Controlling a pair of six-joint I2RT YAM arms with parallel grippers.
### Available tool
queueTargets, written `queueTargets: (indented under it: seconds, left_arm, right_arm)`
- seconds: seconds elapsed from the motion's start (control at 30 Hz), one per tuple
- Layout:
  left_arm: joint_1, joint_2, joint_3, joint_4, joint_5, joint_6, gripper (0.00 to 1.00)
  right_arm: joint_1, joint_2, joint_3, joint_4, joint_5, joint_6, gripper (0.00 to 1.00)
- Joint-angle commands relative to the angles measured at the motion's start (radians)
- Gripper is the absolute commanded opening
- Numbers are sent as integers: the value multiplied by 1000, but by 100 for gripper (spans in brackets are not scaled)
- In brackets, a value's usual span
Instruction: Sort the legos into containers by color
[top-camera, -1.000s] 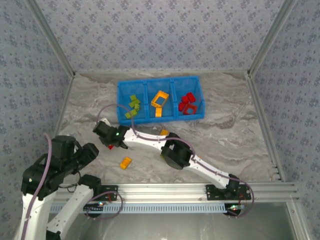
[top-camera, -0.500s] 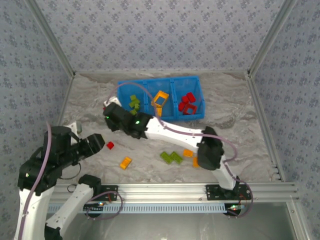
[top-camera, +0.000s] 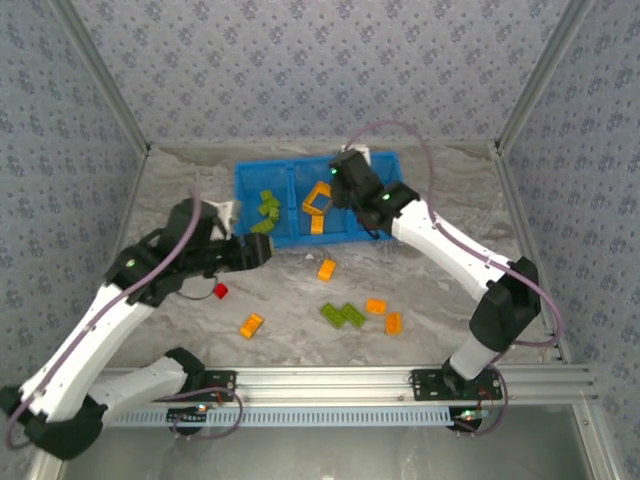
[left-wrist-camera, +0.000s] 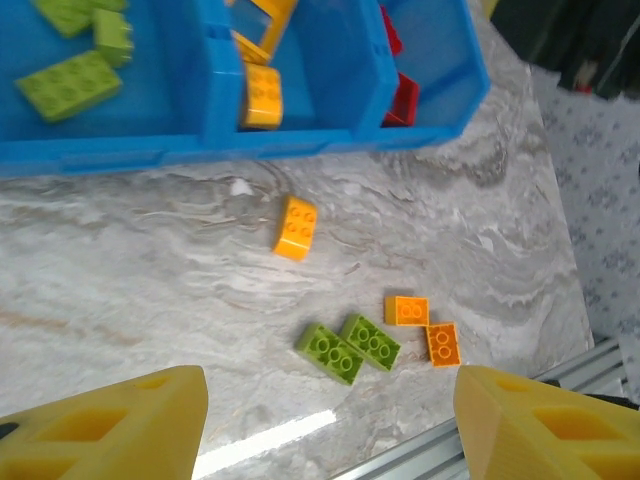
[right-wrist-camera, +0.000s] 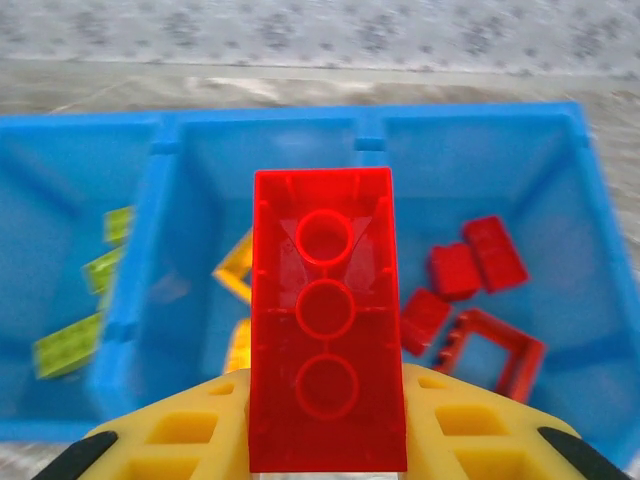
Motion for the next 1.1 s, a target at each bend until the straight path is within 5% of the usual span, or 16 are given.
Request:
queueTargets:
  seconds: [0.0,0.33,0.57,0.73,1.07]
  left_arm:
    - [-76,79,-48,162,-60,-26,66]
    - [-220,259,-128,343,-77,-136,67]
    - [-302,277,-255,598,-206,-288,72]
    - [-321,283,-253,654,-321,-275,74]
    - [-369,281,-260,663,-383,-301,75]
  right_arm:
    - [-101,38,4,-73,-79,18,34]
    - [-333,354,258,-159,-362,-6,32]
    - [-361,514,395,-209,-428,-45,34]
    - [-363,588,455,-232,-449,-35,36]
    - [-355,669,559,-300,-450,-30,47]
